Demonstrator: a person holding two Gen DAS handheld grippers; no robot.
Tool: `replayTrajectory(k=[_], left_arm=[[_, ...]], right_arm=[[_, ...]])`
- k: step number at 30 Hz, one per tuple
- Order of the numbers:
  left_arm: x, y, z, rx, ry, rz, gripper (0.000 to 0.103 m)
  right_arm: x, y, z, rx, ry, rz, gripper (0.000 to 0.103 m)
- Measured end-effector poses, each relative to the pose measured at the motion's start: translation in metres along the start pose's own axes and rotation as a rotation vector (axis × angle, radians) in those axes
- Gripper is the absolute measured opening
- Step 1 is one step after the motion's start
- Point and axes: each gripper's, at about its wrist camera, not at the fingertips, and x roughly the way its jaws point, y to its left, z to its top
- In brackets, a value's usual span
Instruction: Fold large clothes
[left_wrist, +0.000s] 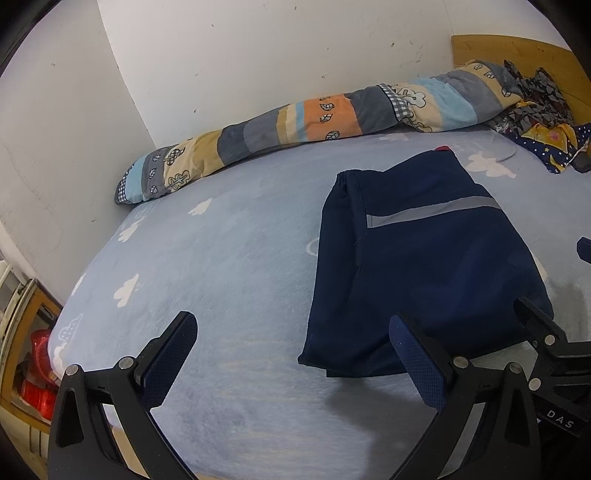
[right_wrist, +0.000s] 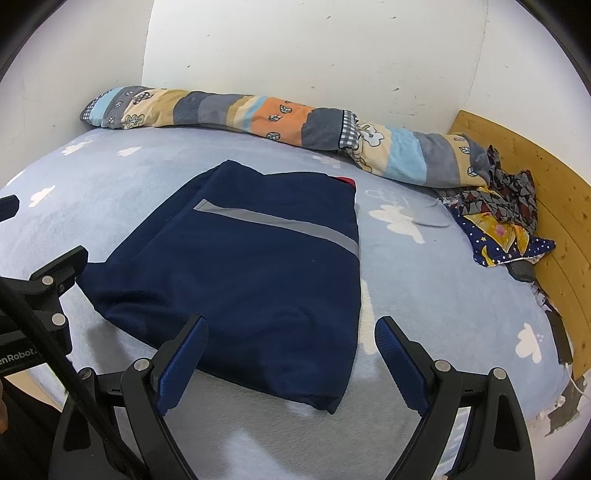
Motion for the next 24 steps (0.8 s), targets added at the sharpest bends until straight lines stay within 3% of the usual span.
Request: replayTrajectory(k=[24], left_arm=[[-0.0019,0.0025,0.0007,-0.018,0.002,-0.015,0.103]], right_arm=[[0.0027,0.0024,-0.0015,0.002,0.003,-0.002,0.094]])
